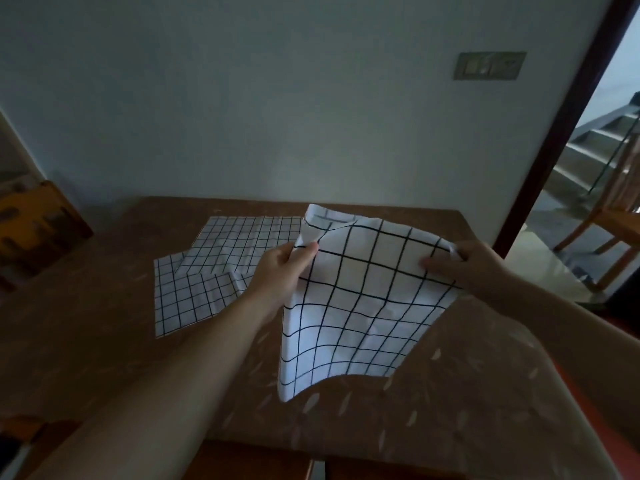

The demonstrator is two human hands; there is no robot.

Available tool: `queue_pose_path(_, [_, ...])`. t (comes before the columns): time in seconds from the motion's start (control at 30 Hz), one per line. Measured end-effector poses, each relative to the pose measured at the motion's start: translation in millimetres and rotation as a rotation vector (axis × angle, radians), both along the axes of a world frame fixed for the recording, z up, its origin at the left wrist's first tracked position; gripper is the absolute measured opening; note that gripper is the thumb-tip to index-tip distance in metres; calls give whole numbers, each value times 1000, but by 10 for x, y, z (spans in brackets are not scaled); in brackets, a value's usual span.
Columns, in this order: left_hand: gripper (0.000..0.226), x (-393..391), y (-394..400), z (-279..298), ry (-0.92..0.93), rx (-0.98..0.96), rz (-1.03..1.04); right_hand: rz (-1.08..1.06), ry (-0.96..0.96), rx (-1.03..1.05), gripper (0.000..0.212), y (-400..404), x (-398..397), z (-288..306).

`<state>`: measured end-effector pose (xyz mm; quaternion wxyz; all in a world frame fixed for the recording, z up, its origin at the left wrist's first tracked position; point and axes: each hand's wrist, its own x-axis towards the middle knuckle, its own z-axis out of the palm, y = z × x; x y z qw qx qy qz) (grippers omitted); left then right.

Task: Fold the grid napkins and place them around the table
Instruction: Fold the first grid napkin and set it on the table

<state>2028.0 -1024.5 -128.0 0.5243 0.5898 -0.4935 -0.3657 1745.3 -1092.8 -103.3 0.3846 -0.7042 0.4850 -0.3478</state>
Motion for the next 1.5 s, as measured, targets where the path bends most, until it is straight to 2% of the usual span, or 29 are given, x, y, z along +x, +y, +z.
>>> queue_pose_path(0.1, [20, -20, -10, 24, 96, 10, 111, -51, -149, 24, 10, 37, 9, 35])
queue_pose_path(0.17, [18, 2, -12, 5, 147, 37, 125, -86, -232, 84, 27, 42, 3, 33])
queue_pose_path(0.23, [23, 25, 33, 17, 189, 59, 83, -128, -282, 96, 38, 70, 13, 69])
queue_pose_path(0.3, [46, 30, 67, 14, 172, 67, 38, -152, -302, 91, 40, 100, 36, 97])
queue_pose_path(0.33, [49, 19, 85, 19, 143, 51, 24, -143, -310, 85, 37, 107, 45, 101])
queue_pose_path(0.47, [22, -16, 130, 53, 226, 1, 85, -101, -344, 85, 22, 107, 60, 96])
queue_pose_path(0.63, [35, 25, 193, 55, 241, 21, 20, -86, -412, 145, 15, 165, 65, 109])
queue_pose_path(0.7, [44, 3, 233, 87, 152, 6, 7, -95, -410, 131, 14, 191, 63, 128])
queue_pose_path(0.83, [61, -47, 263, 201, 182, -82, 119, -76, -381, 74, 10, 216, 65, 158])
queue_pose_path(0.9, [58, -35, 263, 224, 181, -82, 136, -92, -359, 60, 10, 197, 50, 156])
queue_pose_path(0.97, [46, -5, 264, 230, 168, -47, 122, -104, -338, 55, 18, 173, 39, 156])
queue_pose_path(1.03, [36, 13, 256, 236, 193, -36, 94, -104, -320, 56, 48, 177, 40, 165])
queue_pose_path(1.1, [35, 17, 249, 250, 279, -16, 81, -92, -319, 66, 64, 172, 27, 164])
queue_pose_path(1.23, [21, 40, 245, 261, 371, -70, 135, -87, -337, 70, 48, 154, -6, 164])
queue_pose_path(1.33, [41, 54, 253, 290, 413, -71, 180, -92, -347, 70, 24, 140, -14, 160])
queue_pose_path(1.4, [34, 51, 251, 304, 423, -62, 190, -100, -355, 71, 14, 131, -11, 161])
queue_pose_path(1.5, [25, 41, 228, 312, 378, -77, 227, -121, -361, 81, 9, 130, -7, 149])
